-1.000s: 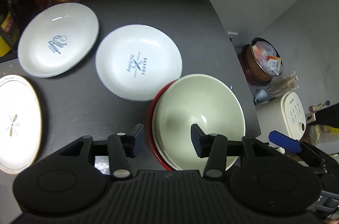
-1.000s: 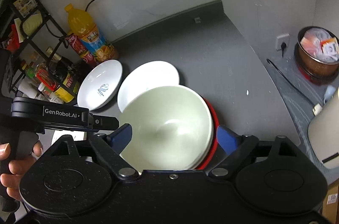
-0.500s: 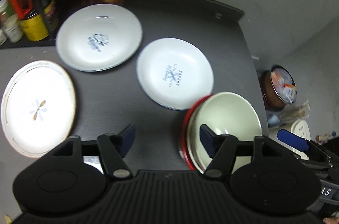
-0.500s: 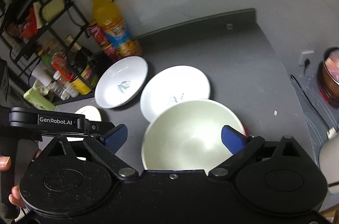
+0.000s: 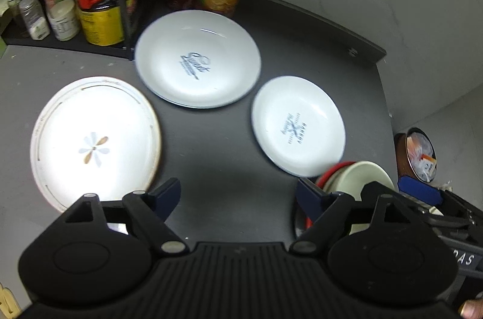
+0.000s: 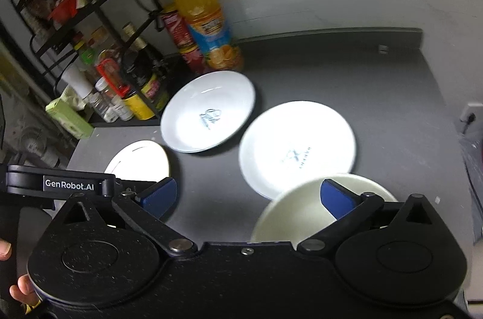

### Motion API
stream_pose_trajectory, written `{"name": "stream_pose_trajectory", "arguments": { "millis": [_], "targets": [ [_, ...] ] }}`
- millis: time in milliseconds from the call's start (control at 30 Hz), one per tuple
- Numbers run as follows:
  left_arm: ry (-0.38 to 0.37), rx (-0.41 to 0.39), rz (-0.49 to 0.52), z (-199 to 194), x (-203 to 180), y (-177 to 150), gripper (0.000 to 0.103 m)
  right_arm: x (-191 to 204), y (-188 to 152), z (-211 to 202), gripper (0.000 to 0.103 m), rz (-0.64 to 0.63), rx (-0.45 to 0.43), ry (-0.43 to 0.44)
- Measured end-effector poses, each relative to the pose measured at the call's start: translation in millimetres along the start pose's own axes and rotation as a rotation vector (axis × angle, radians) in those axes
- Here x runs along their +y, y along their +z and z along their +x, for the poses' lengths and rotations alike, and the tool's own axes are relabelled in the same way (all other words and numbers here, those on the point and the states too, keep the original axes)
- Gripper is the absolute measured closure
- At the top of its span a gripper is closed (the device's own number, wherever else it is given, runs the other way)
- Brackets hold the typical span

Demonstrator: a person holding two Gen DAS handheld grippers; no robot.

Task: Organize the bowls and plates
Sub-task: 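Withdraw the right tool from the bowl stack toward the plates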

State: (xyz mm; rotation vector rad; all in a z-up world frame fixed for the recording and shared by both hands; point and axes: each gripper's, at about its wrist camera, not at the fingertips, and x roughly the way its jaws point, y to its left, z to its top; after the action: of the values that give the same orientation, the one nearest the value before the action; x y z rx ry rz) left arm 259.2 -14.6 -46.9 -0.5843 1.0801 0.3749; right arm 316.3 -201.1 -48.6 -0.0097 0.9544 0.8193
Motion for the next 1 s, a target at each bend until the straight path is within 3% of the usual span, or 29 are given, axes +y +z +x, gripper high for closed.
{"name": "stream_pose_trajectory", "arguments": {
  "millis": [1000],
  "targets": [
    [0.090,0.004,-0.217,29.9,113.8,33.5,0.020,70.7,49.3,107.6,0.000,-0.230,0.126,0.003]
  ]
}}
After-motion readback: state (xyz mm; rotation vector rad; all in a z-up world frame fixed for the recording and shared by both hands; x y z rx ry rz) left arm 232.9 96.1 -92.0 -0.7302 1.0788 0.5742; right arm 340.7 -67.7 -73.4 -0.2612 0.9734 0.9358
